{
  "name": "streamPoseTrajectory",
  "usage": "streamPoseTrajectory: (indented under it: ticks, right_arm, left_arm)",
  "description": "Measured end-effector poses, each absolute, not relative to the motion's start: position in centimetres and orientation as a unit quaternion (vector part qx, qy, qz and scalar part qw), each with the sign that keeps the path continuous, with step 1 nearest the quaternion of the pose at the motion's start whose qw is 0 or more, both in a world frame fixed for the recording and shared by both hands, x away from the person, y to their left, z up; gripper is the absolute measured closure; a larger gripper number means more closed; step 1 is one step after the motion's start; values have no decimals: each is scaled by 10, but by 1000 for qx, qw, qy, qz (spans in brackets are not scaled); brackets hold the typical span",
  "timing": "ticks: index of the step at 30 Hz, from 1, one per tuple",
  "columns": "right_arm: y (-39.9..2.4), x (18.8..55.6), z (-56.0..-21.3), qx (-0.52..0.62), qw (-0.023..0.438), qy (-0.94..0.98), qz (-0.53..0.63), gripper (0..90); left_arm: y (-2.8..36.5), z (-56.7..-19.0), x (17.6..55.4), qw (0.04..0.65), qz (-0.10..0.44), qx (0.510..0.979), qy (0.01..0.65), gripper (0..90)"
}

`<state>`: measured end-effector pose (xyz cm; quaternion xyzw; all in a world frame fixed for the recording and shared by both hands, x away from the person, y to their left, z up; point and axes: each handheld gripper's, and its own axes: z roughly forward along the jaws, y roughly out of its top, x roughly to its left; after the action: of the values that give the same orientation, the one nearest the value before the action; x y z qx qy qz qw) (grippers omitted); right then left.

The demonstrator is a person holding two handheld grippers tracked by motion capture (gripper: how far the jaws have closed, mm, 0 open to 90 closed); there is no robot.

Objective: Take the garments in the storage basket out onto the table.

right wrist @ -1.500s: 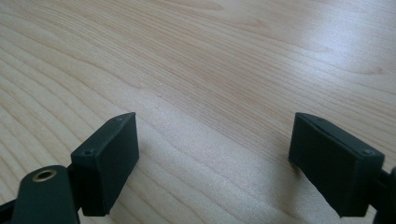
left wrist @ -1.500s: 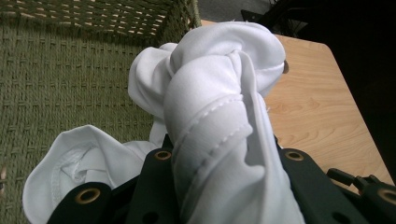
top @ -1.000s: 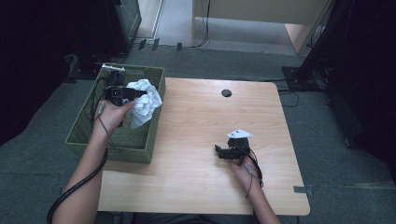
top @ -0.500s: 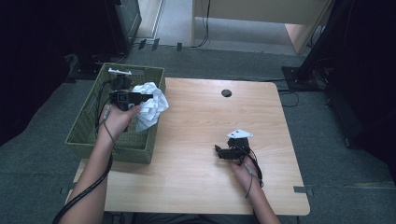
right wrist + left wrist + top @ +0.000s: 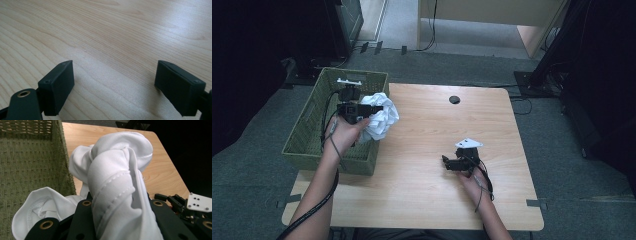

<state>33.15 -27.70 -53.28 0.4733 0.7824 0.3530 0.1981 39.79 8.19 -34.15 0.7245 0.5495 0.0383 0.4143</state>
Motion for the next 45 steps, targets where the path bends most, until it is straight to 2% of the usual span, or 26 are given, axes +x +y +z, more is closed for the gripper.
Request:
streamPoseTrajectory:
  ticks: [45]
  right_arm:
    - [-277,332,-533,473,198,783,353,161]
  left_arm:
    - [15,-361,365,423,23,758,495,709]
